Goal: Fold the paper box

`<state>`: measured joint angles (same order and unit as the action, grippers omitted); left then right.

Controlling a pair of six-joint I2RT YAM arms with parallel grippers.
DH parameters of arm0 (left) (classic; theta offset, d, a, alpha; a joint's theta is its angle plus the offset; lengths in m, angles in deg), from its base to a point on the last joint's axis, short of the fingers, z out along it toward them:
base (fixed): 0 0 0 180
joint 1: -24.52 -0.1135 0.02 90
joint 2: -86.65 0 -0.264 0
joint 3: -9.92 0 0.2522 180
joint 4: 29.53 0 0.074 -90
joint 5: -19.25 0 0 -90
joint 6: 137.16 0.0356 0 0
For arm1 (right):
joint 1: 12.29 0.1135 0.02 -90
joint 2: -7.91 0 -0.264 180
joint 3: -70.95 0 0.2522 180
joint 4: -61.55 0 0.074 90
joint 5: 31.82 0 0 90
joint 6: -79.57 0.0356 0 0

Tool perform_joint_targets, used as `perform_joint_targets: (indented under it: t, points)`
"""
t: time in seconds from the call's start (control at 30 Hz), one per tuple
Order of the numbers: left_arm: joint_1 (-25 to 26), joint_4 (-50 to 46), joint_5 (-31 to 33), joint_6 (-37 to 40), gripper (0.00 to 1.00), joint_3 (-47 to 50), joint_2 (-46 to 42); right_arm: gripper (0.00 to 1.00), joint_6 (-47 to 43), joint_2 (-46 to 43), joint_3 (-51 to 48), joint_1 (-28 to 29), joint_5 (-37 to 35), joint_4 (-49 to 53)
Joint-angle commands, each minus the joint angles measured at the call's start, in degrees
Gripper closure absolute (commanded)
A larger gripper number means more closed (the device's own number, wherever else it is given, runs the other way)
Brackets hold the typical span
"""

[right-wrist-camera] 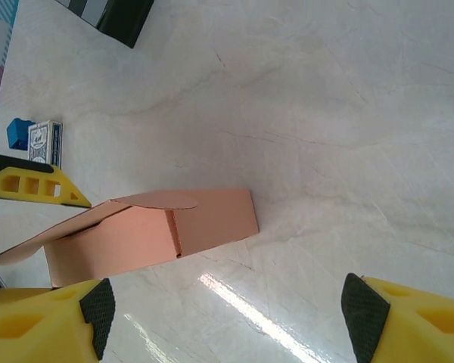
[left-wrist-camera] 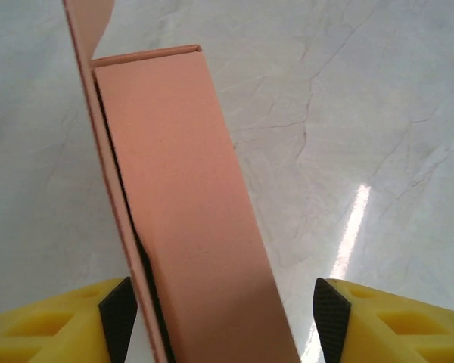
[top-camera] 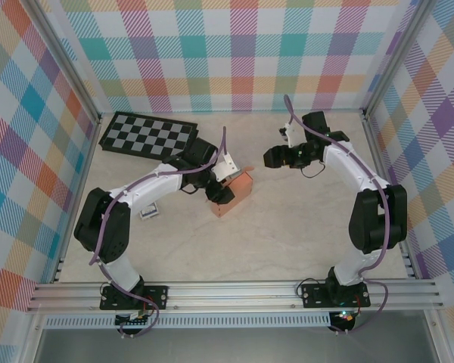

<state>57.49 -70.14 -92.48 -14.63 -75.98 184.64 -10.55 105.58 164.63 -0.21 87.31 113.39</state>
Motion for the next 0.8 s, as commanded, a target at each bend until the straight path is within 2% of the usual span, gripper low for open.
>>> perform_joint_targets:
  t: [0.0, 0.07, 0.17, 0.4, 0.53, 0.77]
  points:
    - [0.23, 0.55, 0.09, 0.52, 0.30, 0.51, -2.35, 0.17, -9.92, -0.90, -0.53, 0.17, 3.45, -3.54]
    - [0.25, 1.04, -0.08, -0.81, 0.29, 1.01, -3.40, 0.14, -16.74, -2.90, -2.80, 0.79, 3.11, -6.13]
    - [-0.05, 2.72, 0.28, -3.59, 0.25, 2.46, -6.17, 0.12, -22.12, -3.72, -4.18, 0.84, 1.92, -8.33]
    - [-2.14, 3.54, -0.78, -13.57, 0.15, 6.43, -16.49, 0.23, -31.33, 3.37, 3.16, 3.86, 5.17, -0.74]
    - [-2.69, 3.89, 2.82, -24.99, 0.13, 12.81, -25.10, 0.35, -35.90, 8.40, 8.78, 6.43, 4.63, 5.18]
    - [-3.76, 4.28, 13.02, -31.38, 0.12, 24.10, -36.31, 0.34, -40.98, 11.64, 11.07, 8.05, 1.64, 6.46]
